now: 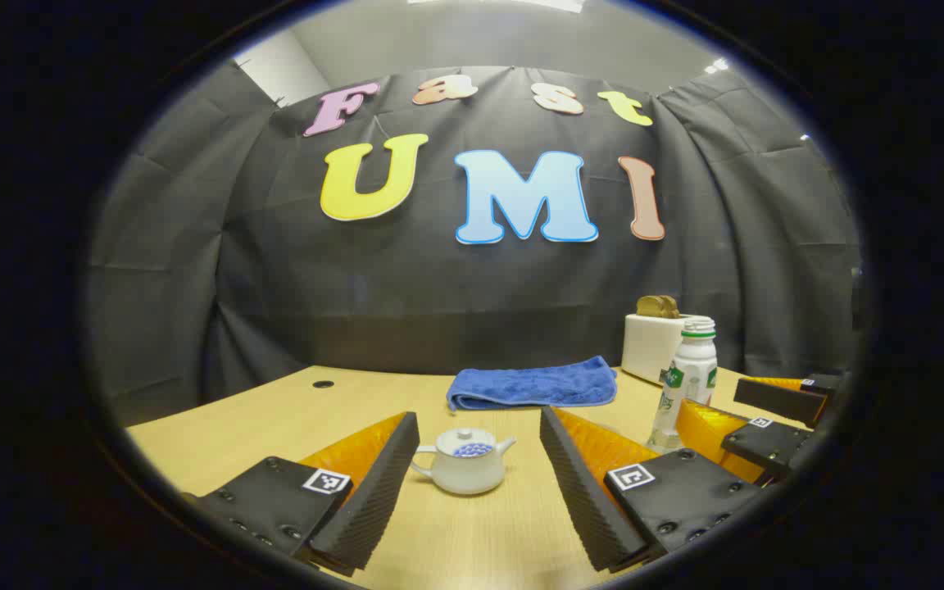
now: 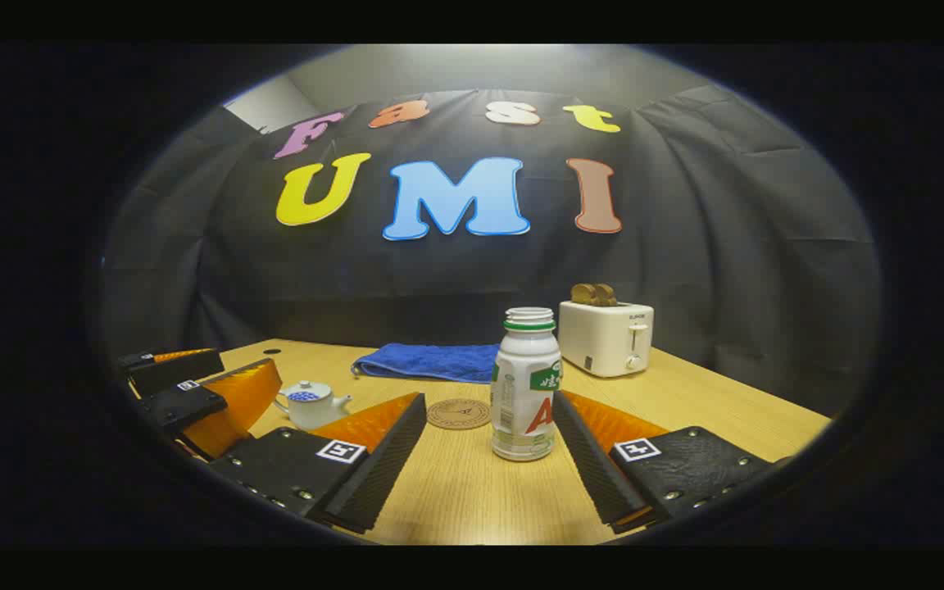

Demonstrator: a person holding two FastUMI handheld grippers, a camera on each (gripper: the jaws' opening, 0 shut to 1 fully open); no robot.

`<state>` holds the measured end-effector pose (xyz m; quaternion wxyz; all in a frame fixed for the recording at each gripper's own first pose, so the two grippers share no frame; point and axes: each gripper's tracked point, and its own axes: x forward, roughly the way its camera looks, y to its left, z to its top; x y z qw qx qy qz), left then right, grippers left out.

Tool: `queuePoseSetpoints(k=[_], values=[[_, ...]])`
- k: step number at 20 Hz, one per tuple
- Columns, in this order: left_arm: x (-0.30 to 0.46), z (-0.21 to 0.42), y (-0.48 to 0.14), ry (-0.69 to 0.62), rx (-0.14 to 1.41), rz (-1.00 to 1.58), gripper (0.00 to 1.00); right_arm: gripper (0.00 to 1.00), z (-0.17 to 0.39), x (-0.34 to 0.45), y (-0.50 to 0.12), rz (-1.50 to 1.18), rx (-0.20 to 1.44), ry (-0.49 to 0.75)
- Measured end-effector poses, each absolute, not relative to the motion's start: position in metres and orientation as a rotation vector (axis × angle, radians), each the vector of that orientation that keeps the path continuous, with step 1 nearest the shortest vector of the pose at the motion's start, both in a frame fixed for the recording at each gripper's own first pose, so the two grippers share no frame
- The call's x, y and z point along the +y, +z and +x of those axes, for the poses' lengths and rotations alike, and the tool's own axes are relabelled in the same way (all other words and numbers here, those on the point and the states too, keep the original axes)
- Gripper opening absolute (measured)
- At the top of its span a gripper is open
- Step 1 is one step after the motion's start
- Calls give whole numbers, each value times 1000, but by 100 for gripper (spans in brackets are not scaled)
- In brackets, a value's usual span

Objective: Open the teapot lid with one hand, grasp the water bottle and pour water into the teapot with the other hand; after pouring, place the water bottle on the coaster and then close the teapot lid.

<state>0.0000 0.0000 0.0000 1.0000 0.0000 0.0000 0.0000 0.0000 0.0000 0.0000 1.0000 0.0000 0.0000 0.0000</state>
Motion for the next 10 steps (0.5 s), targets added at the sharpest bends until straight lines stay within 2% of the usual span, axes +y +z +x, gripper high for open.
queuePoseSetpoints(k=[10], values=[[2, 7, 1, -21, -13, 2, 100, 95, 5, 3, -7, 1, 14, 6]])
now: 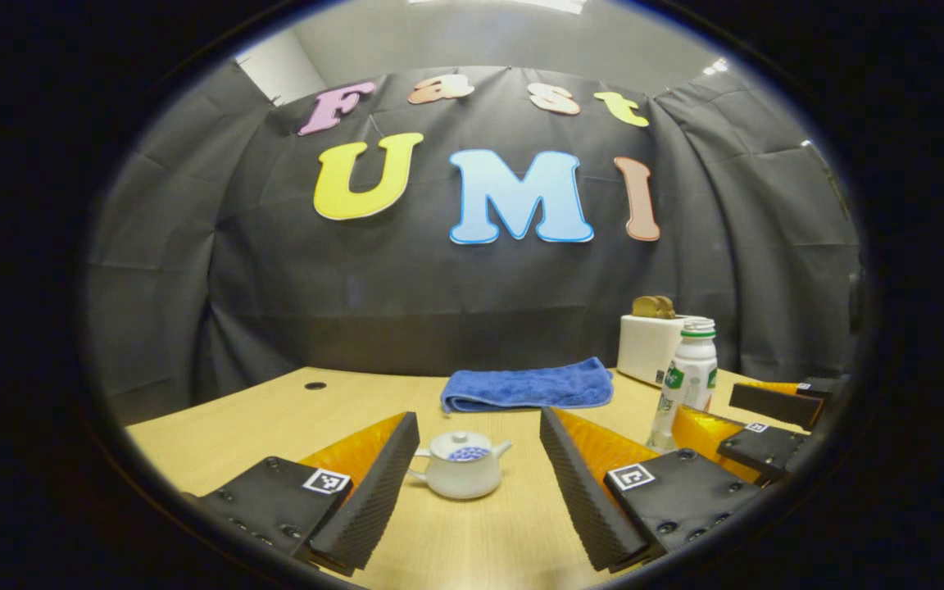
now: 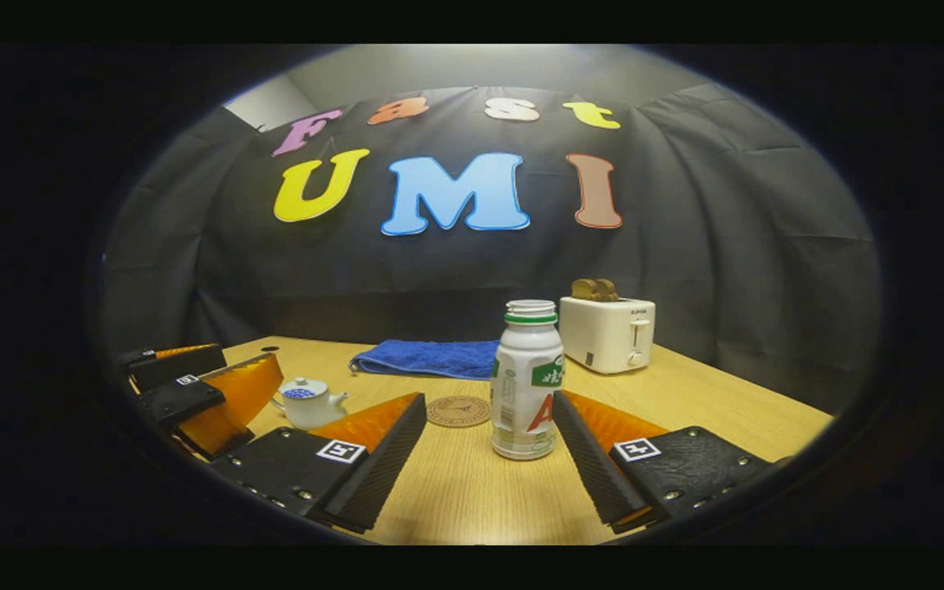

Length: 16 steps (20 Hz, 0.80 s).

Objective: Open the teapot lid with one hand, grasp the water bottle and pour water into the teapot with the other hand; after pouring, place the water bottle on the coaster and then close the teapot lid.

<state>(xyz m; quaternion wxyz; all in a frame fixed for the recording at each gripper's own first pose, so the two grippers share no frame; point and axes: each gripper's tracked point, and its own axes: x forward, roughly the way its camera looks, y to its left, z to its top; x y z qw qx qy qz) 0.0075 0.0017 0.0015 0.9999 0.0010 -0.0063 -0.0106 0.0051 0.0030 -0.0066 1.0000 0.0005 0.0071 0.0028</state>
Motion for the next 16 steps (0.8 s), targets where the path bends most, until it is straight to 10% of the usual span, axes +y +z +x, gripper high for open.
queuePoseSetpoints(k=[16], values=[[21, 82, -32, -21, 73, -25, 84, 95, 16, -1, -28, 27, 55, 10]])
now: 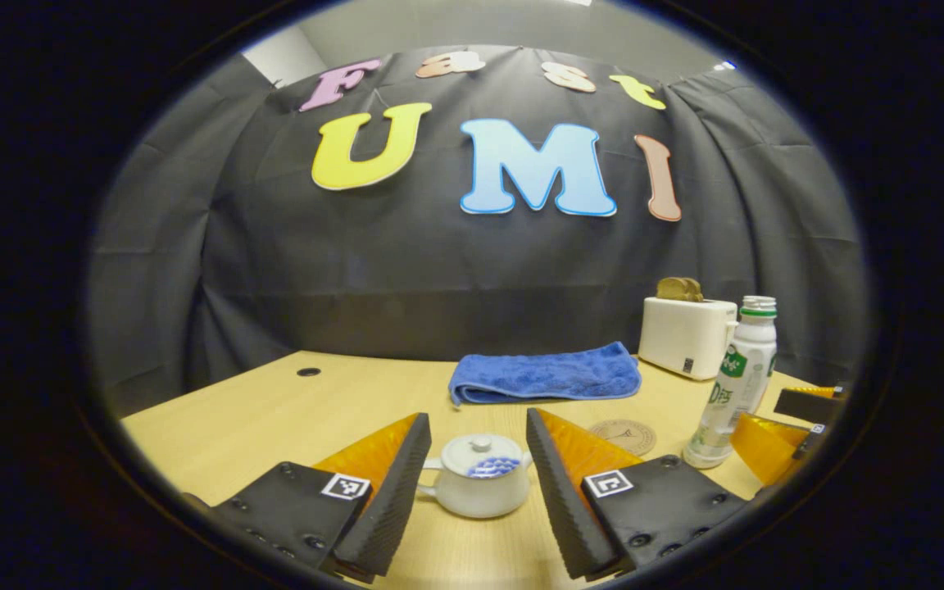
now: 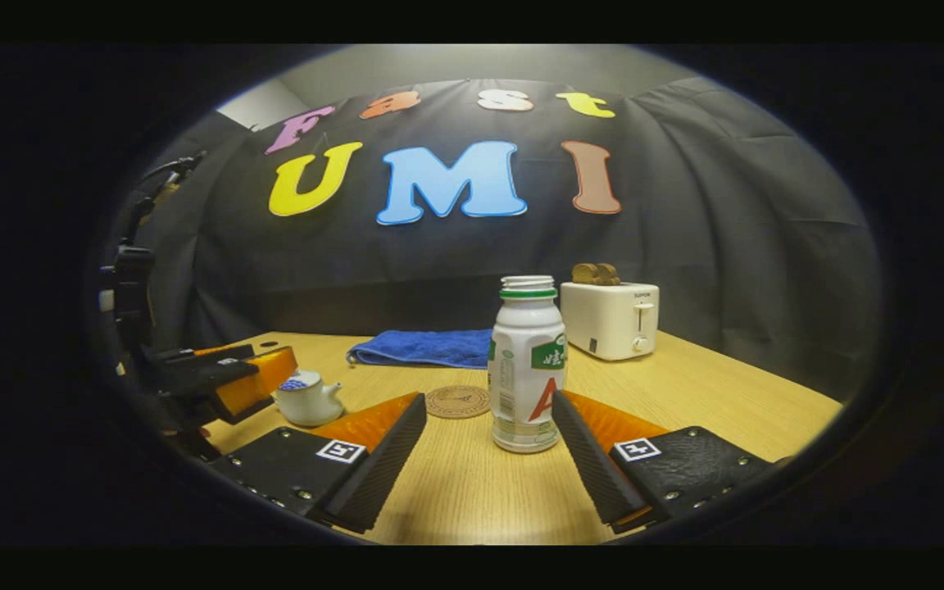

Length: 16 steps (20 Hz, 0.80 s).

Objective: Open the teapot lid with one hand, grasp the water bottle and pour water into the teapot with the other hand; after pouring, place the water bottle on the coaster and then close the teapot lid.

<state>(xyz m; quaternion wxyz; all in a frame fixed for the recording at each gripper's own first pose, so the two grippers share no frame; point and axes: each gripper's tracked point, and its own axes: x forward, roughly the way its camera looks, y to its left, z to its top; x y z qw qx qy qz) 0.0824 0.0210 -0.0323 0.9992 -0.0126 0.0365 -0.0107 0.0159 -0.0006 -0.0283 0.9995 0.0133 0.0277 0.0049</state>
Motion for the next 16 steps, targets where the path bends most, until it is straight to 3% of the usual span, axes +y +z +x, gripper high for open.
queuePoseSetpoints(k=[8, 11, 12, 14, 15, 16], values=[[25, 115, -52, -27, 135, -20, 76, 95, 25, -6, -43, 39, 90, 4], [24, 118, -56, -28, 140, -27, 64, 95, 26, -6, -42, 39, 90, 4], [24, 117, -55, -28, 140, -29, 64, 95, 26, -6, -43, 36, 89, 3], [24, 117, -61, -30, 154, -24, 47, 95, 26, -6, -43, 36, 90, 5], [23, 118, -59, -29, 146, -11, 51, 95, 27, -6, -44, 39, 90, 5], [21, 120, -60, -33, 148, 1, 46, 95, 26, -6, -44, 42, 91, 4]])
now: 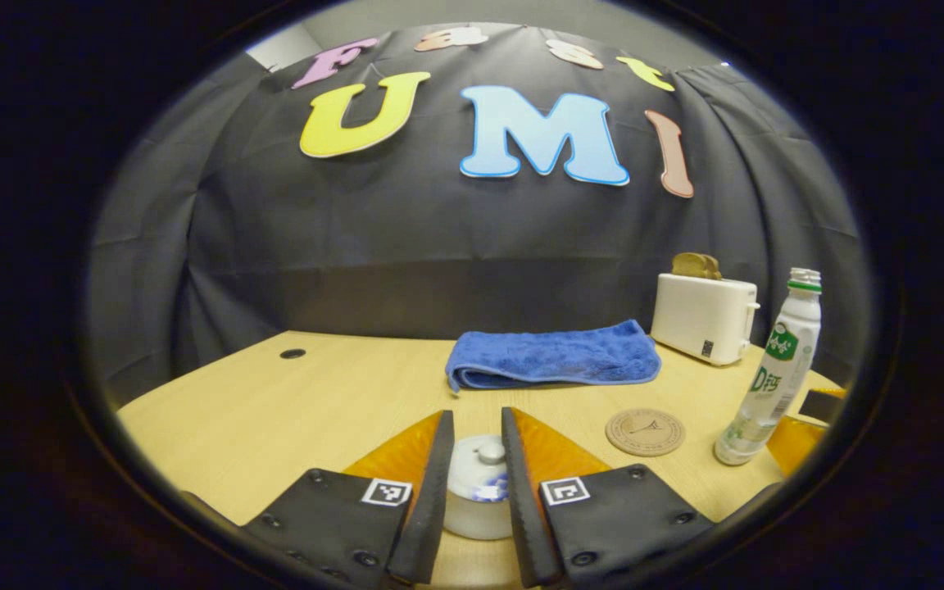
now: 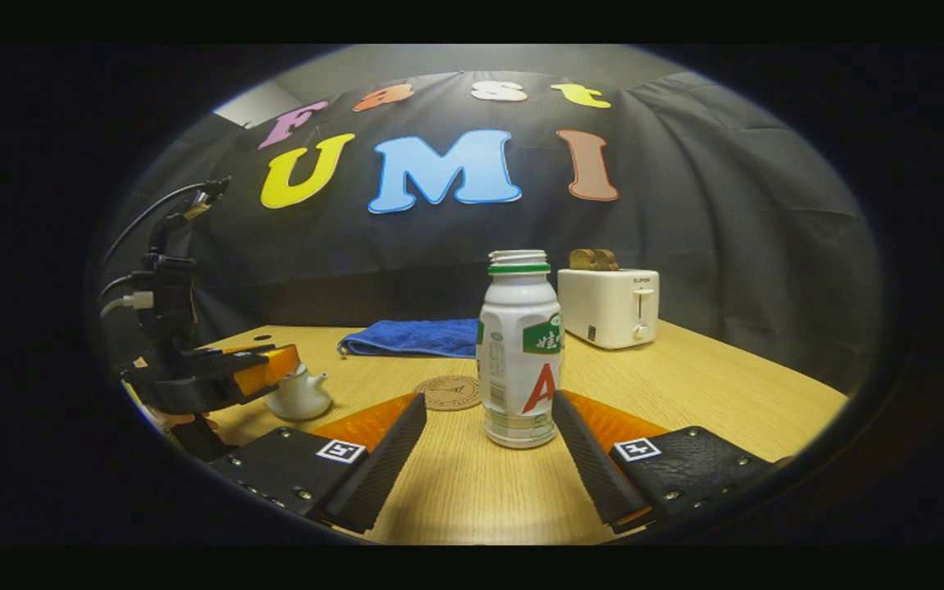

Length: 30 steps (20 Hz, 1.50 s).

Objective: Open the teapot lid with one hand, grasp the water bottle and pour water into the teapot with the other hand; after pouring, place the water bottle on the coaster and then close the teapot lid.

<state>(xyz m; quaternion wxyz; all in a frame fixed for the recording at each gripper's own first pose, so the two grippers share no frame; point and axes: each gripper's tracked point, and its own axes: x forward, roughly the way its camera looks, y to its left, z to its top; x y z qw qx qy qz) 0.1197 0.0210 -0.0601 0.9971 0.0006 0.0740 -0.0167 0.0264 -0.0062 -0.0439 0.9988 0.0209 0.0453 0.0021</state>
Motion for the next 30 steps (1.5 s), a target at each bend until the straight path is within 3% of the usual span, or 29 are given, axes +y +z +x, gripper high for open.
queuePoseSetpoints(k=[3, 5, 8, 9, 15, 16, 18, 23, 24, 29, 30], values=[[17, 118, -58, -38, 134, 29, 41, 95, 26, -8, -44, 52, 90, -1], [16, 119, -56, -40, 130, 41, 28, 95, 27, -9, -44, 53, 92, -5], [16, 119, -56, -42, 131, 44, 17, 95, 27, -11, -42, 48, 87, -9], [16, 119, -55, -46, 125, 42, 20, 95, 26, -11, -41, 47, 85, -7], [20, 113, -37, -57, 80, 19, 14, 95, 30, -16, -36, 45, 75, -7], [21, 112, -32, -56, 68, 15, 18, 95, 31, -17, -37, 45, 76, -9], [24, 109, -24, -54, 46, 0, 14, 95, 32, -20, -36, 38, 76, -16], [38, 106, -25, -31, 44, 0, 18, 94, 36, -28, -30, 18, 67, -34], [40, 105, -27, -26, 47, 0, 14, 94, 37, -30, -29, 12, 64, -33], [43, 103, -27, -22, 48, -9, 18, 94, 51, -35, -24, 38, 66, 1], [44, 103, -28, -21, 48, -9, 14, 95, 54, -35, -24, 39, 68, 9]])
